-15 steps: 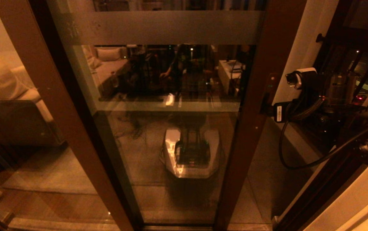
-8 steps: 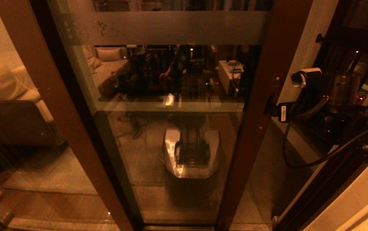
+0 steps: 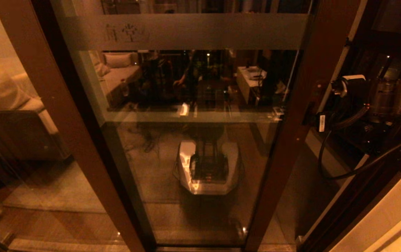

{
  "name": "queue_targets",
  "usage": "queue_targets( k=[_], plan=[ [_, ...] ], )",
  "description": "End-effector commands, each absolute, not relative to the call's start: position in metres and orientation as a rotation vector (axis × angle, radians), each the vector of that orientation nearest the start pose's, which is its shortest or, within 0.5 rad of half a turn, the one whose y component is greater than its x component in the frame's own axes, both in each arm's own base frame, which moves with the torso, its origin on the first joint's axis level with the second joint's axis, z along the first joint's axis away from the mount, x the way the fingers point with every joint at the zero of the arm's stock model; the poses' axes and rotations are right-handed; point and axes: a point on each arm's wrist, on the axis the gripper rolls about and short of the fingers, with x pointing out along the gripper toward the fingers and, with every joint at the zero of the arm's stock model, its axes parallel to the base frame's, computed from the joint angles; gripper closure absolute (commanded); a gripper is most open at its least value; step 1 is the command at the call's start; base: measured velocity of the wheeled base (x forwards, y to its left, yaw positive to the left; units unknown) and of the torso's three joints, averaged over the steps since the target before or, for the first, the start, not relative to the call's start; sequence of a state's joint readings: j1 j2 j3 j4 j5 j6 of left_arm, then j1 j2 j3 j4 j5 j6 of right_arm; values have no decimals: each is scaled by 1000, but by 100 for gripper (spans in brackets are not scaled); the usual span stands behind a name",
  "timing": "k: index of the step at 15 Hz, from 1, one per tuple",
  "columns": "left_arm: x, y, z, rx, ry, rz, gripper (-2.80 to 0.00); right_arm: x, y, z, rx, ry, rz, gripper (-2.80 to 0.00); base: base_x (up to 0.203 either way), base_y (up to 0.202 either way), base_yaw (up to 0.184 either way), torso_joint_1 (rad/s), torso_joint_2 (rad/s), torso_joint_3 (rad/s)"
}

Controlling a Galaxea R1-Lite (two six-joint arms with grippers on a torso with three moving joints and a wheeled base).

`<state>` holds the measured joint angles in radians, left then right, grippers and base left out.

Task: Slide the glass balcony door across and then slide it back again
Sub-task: Close the slid door

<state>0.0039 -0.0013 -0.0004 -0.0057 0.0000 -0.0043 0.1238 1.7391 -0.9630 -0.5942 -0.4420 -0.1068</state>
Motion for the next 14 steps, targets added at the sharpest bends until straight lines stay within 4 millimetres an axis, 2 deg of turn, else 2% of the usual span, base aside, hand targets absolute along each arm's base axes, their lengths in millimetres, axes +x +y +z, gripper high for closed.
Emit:
queue_targets(
  k=[1, 14],
  plan=[
    [-23, 0, 76, -5, -6, 5, 0, 321, 30, 205, -160, 206, -300, -280, 0, 0, 0, 0, 0, 0],
    [-23, 0, 76, -5, -6, 5, 0, 320, 19, 217, -152, 161, -336, -280, 0, 0, 0, 0, 0, 0]
  ],
)
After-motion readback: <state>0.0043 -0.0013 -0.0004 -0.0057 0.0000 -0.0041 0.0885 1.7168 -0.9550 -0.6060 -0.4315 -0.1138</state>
